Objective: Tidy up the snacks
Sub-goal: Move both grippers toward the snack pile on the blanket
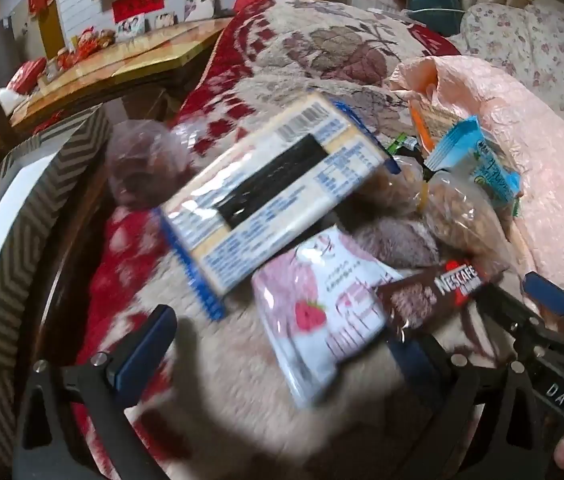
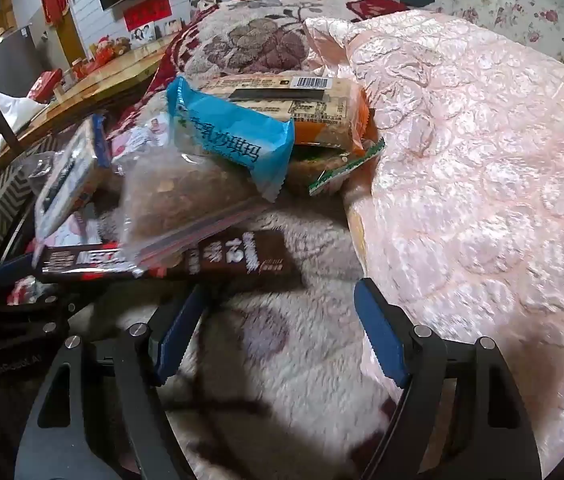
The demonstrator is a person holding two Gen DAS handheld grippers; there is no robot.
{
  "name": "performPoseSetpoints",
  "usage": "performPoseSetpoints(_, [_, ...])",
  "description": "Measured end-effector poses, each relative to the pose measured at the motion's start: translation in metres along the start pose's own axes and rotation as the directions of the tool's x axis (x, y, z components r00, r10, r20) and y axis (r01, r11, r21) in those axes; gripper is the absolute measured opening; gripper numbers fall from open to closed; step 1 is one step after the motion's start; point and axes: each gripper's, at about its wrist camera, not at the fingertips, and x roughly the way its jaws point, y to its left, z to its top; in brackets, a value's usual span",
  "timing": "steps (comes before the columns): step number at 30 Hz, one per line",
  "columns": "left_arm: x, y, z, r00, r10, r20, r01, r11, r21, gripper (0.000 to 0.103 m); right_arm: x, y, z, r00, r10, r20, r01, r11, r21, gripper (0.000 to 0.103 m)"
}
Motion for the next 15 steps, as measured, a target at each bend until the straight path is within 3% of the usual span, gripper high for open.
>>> performPoseSetpoints(7, [-0.046, 0.024, -0.001, 0.995, 0.003, 0.104, -0.003, 1.0, -0.007, 0.103, -0.035, 0.006, 0.003, 0.997, 0.043, 0.063, -0.043, 0.999, -0.007, 0.078])
performPoseSetpoints(15, [-0.06, 0.04, -0.006, 0.991, -0.004, 0.136, 0.011, 0.998, -0.055, 0.103, -0.055, 0.027, 0.005, 0.992, 0.098, 0.085, -0.089, 0.99, -0.105, 0.078])
